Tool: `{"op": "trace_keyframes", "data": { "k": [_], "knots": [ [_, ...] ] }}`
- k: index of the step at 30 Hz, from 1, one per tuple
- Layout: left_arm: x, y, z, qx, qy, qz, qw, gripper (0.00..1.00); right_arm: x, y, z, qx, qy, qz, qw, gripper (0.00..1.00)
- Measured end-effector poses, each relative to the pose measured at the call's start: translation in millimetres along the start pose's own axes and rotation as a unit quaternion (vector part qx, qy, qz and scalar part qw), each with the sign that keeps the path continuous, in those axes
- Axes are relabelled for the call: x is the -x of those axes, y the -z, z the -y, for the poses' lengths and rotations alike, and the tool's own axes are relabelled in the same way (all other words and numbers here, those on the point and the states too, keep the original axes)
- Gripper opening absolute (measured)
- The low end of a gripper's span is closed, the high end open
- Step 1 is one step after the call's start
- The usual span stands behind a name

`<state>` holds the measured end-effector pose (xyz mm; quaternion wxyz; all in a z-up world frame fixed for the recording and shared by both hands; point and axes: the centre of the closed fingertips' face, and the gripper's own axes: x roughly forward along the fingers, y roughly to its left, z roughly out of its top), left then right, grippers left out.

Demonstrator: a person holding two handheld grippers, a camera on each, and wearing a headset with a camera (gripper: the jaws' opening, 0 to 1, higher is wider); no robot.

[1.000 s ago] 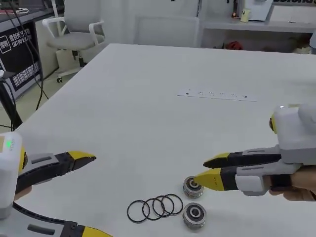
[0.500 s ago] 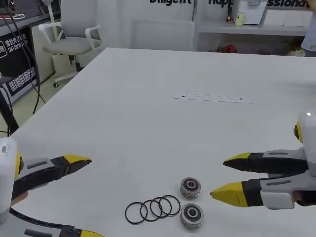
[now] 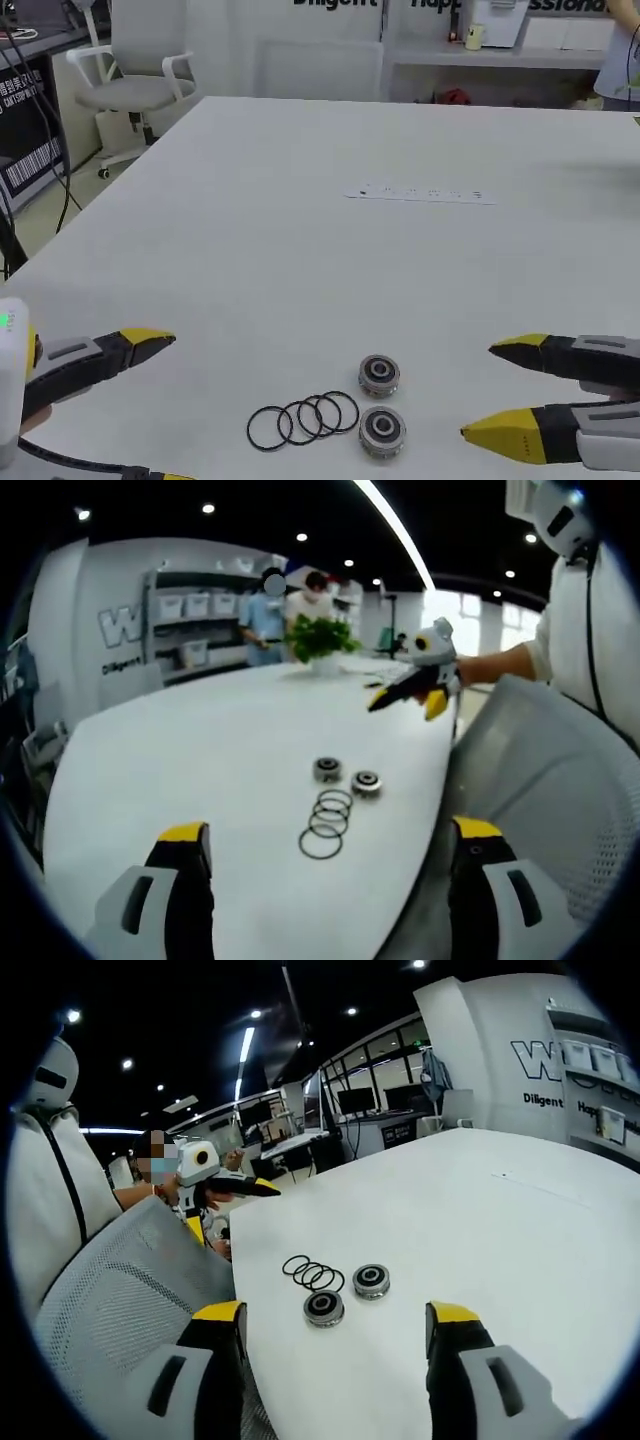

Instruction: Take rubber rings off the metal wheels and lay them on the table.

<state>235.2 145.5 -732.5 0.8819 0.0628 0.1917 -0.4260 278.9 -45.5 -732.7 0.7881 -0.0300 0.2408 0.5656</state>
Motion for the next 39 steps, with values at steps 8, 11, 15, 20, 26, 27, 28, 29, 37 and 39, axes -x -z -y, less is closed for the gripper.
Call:
{"op": "trace_keyframes", "data": {
  "k": [8, 11, 15, 20, 26, 27, 28, 29, 37, 39],
  "knots": [
    [-2.1, 9.2, -0.7, 0.012, -0.001, -0.006, 0.9999, 1.00, 4.9, 18.8, 0.6, -0.003, 0.012, -0.006, 0.9999, 0.80],
    [-1.7, 11.2, -2.3, 0.016, -0.003, -0.006, 0.9999, 1.00, 7.7, 24.6, 1.8, -0.004, 0.017, -0.009, 0.9998, 0.85],
    [-0.9, 14.0, -4.1, 0.020, -0.007, -0.008, 0.9997, 1.00, 12.1, 30.2, 4.4, -0.015, 0.026, -0.005, 0.9995, 0.89],
    [0.9, 19.7, -8.4, 0.026, -0.011, -0.010, 0.9996, 1.00, 18.0, 34.5, 8.5, -0.020, 0.040, -0.002, 0.9990, 0.92],
    [2.8, 25.7, -12.5, 0.031, -0.017, -0.015, 0.9993, 1.00, 22.5, 41.9, 12.2, -0.023, 0.053, -0.005, 0.9983, 0.95],
    [3.0, 26.4, -13.2, 0.031, -0.018, -0.015, 0.9992, 1.00, 22.8, 43.0, 12.3, -0.023, 0.054, -0.005, 0.9982, 0.95],
    [3.2, 27.5, -13.9, 0.033, -0.019, -0.015, 0.9992, 1.00, 23.2, 44.5, 12.3, -0.024, 0.055, -0.006, 0.9982, 0.96],
    [3.3, 28.3, -14.2, 0.034, -0.019, -0.016, 0.9991, 1.00, 23.4, 45.6, 12.2, -0.024, 0.056, -0.008, 0.9981, 0.96],
    [3.4, 33.6, -15.7, 0.040, -0.023, -0.018, 0.9988, 1.00, 24.5, 54.1, 10.0, -0.020, 0.060, -0.020, 0.9978, 0.97],
    [3.7, 34.2, -16.2, 0.041, -0.024, -0.018, 0.9987, 1.00, 24.7, 54.7, 10.0, -0.022, 0.061, -0.019, 0.9977, 0.97]
  ]
}}
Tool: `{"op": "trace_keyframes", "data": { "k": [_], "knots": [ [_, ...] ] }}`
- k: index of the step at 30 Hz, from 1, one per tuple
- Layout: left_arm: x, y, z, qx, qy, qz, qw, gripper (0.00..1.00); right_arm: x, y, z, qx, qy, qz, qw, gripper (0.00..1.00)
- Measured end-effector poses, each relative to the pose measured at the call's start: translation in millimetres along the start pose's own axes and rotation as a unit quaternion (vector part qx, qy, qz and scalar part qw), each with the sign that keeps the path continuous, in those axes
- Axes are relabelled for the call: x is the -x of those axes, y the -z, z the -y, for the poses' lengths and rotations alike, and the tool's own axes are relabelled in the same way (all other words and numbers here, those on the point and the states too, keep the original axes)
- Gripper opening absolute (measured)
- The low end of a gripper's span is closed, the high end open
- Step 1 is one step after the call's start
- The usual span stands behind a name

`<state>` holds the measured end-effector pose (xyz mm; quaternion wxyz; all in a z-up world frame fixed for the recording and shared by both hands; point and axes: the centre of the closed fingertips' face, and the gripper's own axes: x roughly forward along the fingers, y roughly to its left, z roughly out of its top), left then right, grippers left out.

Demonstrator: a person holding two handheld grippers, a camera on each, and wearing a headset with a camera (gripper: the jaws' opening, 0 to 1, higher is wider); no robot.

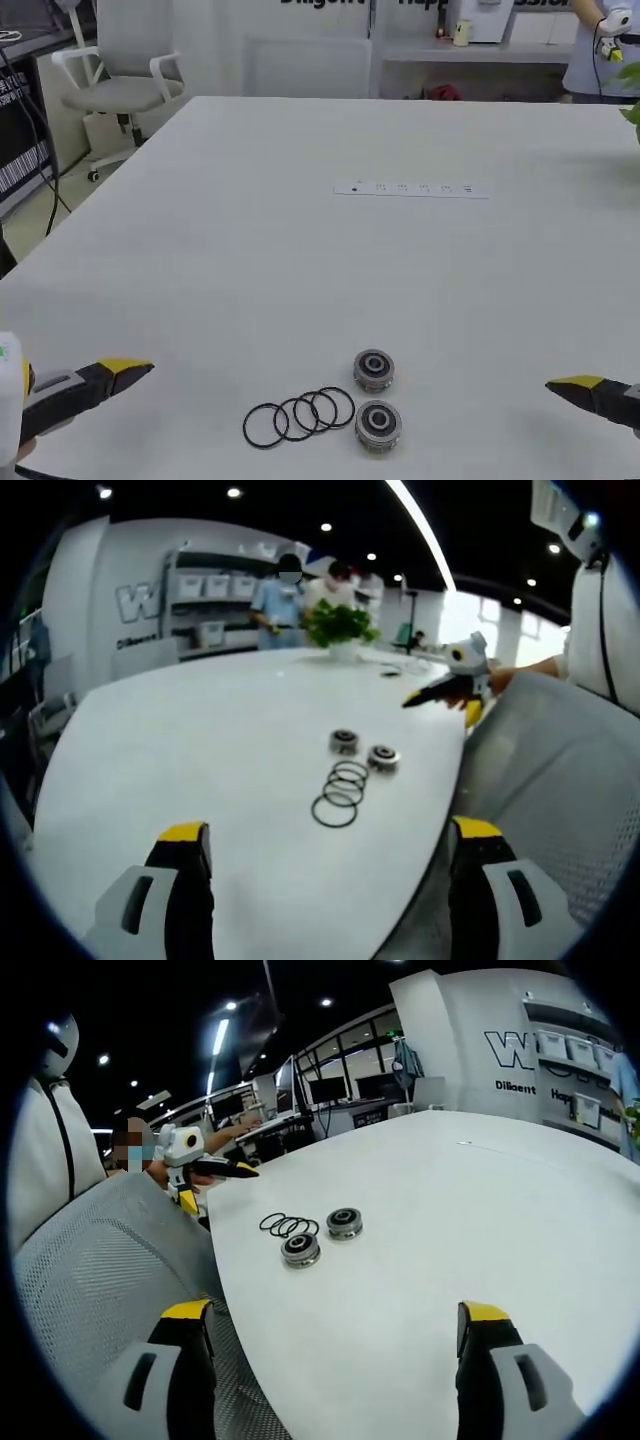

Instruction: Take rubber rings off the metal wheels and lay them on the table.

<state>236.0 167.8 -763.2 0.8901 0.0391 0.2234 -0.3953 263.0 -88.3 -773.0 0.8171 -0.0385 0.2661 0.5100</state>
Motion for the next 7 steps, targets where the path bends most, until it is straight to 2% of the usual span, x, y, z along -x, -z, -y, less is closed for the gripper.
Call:
{"op": "trace_keyframes", "data": {
  "k": [7],
  "knots": [
    [2.1, 1.8, -1.3, 0.002, -0.003, -0.001, 1.0000, 1.00, 2.1, 7.7, 2.4, -0.006, 0.010, -0.006, 0.9999, 0.98]
  ]
}}
